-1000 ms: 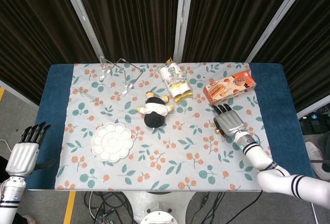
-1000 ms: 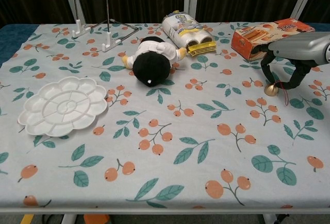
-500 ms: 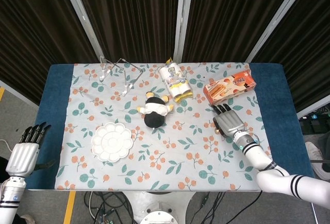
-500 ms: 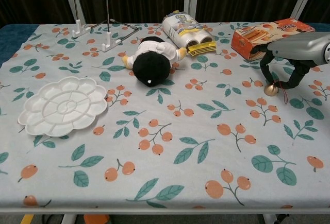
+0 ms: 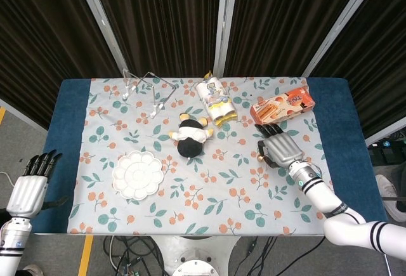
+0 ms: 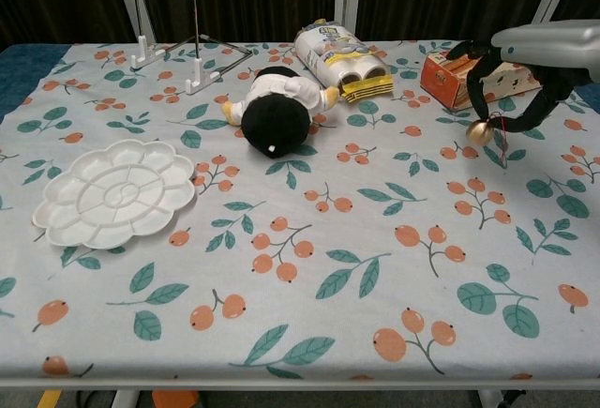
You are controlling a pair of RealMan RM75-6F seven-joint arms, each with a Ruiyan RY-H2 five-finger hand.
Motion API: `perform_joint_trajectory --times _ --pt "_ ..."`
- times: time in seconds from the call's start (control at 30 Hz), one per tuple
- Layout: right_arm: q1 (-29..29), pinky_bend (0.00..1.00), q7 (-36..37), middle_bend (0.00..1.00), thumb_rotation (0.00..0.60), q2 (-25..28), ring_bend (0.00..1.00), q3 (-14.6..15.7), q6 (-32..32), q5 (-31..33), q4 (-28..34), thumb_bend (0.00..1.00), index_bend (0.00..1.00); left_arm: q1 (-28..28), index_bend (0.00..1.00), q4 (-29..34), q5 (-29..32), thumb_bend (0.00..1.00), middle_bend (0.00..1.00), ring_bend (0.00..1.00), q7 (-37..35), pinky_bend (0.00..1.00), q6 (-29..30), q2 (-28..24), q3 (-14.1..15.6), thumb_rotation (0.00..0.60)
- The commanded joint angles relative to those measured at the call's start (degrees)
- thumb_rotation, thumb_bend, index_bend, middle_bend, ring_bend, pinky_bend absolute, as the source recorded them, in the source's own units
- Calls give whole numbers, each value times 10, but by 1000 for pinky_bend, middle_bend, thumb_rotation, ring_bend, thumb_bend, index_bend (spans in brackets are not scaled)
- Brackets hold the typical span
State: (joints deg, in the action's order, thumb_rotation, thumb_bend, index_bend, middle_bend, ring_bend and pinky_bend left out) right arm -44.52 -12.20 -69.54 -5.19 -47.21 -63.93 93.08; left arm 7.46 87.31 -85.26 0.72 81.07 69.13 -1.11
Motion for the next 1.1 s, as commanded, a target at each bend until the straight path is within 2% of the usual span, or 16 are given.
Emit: perform_joint_trajectory --times 0.03,0.13,0.2,0.37,0.43,0.5,0.57,0.63,0.67,0.7,0.77,0.8,0.87,0.97,1.0,1.1 --pt "29 0 67 37 600 51 0 -28 -60 -83 44 383 672 1 36 1 0 0 0 0 2 15 -1 0 0 600" --pt "49 0 -3 37 600 34 0 -38 -147 -110 4 393 675 2 36 2 -1 0 0 0 3 15 -2 2 0 600" --pt "56 0 -23 37 600 21 0 -40 -163 -103 -1 392 677 2 36 1 0 0 0 0 4 14 -4 3 0 600" --pt "49 0 98 37 600 36 0 -25 -97 -135 70 391 680 4 36 0 3 0 0 0 5 14 -8 6 -1 600" --pt "57 0 0 37 600 17 0 -35 -168 -166 14 390 687 4 36 0 0 0 0 0 6 15 -6 5 1 600" --pt "69 0 -90 39 600 -20 0 -53 -224 -152 -30 390 698 3 36 0 1 0 0 0 5 15 -6 4 1 600" --pt "75 0 -59 40 600 -25 0 -57 -207 -118 -3 387 700 2 37 -1 2 0 0 0 3 15 -5 3 1 600" --pt "76 0 54 39 600 3 0 -50 -141 -100 61 391 701 1 37 -3 5 0 0 0 -1 14 -5 4 0 600" --pt "73 0 78 39 600 22 0 -46 -123 -113 68 398 701 2 37 -4 5 0 0 0 -2 14 -6 5 0 600" --pt "73 0 43 39 600 25 0 -44 -139 -132 47 401 703 2 37 -5 4 0 0 0 -3 14 -7 6 0 600" --pt "80 0 -81 40 600 -6 0 -47 -206 -155 -19 392 716 3 36 -6 0 0 0 0 -2 14 -8 8 3 600" --pt "84 0 -91 41 600 -18 0 -51 -212 -141 -23 384 722 3 36 -6 -1 0 0 0 -1 15 -9 9 3 600" --pt "90 0 -28 41 600 -17 0 -57 -179 -94 14 377 726 3 36 -5 1 0 0 0 1 14 -8 8 3 600" --pt "88 0 48 40 600 9 0 -53 -133 -96 40 386 726 3 36 -4 4 0 0 0 0 15 -8 6 0 600" --pt "88 0 33 40 600 10 0 -53 -145 -108 27 391 728 3 36 -3 4 0 0 0 1 15 -8 6 0 600" --pt "96 0 -110 47 600 -37 0 -60 -239 -138 -49 393 744 4 36 -3 1 0 0 0 2 15 -10 8 2 600"
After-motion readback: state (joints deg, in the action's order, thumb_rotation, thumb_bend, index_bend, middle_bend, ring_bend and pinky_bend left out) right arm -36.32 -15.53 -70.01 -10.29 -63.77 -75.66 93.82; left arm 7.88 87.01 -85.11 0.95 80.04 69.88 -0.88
